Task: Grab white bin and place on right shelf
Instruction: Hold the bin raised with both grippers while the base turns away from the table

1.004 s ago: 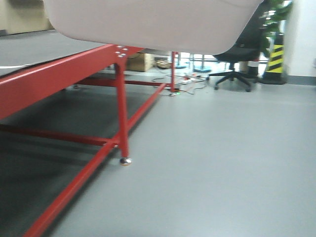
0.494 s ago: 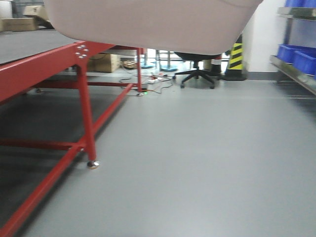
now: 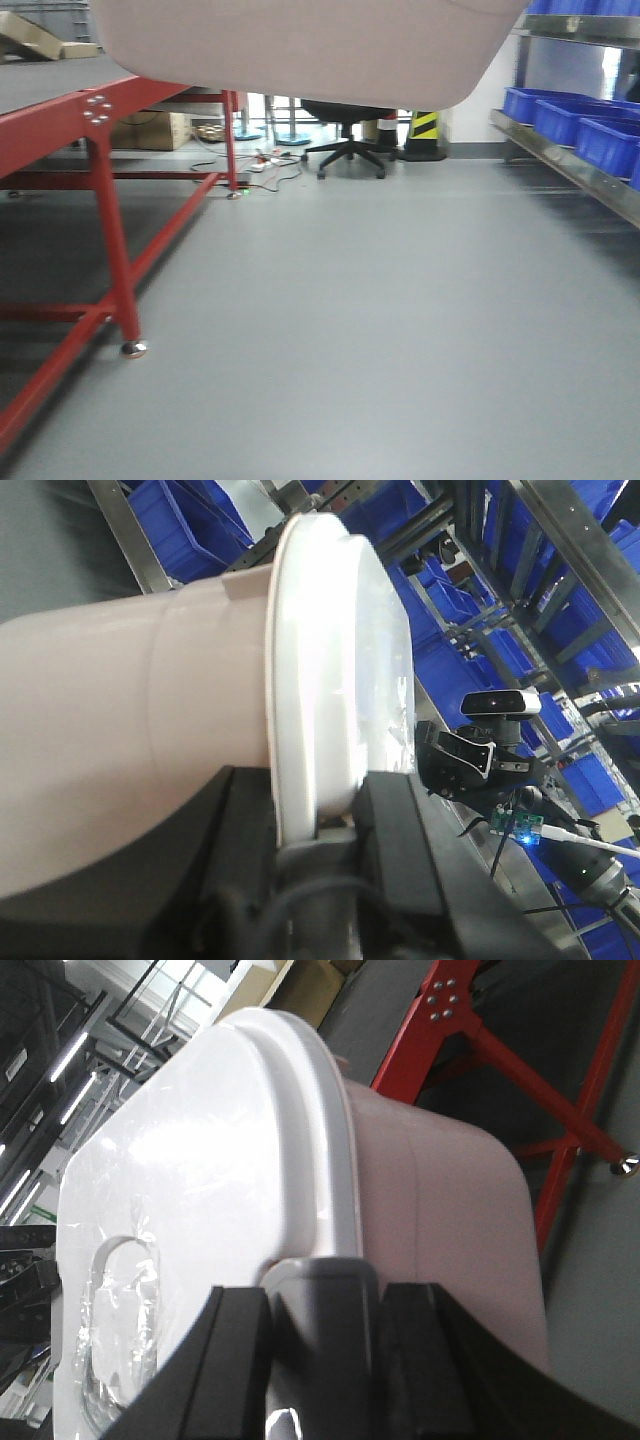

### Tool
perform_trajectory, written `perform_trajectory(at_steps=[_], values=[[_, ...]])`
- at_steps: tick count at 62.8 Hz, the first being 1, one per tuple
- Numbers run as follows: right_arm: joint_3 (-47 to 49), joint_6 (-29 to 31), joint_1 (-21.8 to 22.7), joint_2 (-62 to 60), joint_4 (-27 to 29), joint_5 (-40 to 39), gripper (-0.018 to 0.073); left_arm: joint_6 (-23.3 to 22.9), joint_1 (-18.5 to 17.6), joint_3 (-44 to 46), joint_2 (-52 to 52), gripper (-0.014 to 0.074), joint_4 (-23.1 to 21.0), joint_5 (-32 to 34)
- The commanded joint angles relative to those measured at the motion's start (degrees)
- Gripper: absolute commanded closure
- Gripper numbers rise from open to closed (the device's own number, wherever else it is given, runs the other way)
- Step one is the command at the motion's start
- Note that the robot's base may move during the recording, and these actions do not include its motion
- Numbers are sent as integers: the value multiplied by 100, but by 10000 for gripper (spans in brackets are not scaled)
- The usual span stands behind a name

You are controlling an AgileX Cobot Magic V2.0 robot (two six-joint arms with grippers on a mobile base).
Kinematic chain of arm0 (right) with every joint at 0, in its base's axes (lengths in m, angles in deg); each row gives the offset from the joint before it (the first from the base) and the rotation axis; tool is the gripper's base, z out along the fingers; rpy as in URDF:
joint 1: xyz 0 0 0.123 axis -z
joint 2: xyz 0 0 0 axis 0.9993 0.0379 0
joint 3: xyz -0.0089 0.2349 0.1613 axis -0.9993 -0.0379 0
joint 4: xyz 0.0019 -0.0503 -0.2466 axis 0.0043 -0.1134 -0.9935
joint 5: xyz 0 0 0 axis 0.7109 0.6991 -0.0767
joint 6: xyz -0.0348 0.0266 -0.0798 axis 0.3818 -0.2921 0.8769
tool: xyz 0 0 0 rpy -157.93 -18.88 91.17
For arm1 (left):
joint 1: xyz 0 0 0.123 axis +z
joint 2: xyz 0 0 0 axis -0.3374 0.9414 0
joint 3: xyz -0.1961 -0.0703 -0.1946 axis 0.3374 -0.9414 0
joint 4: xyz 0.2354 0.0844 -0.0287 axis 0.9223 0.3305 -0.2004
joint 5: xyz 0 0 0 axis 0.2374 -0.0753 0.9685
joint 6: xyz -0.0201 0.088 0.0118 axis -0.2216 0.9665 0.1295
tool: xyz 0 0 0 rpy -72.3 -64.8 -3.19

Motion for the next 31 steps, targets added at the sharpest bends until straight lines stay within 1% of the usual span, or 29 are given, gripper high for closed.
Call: perform_trajectory(at_steps=[1,31], values=[[188,99,-100,-334,684,807,420,9,-119,195,-263,722,-545,-824],[188,99,-100,-334,684,807,420,9,-119,195,-263,722,-545,-824]])
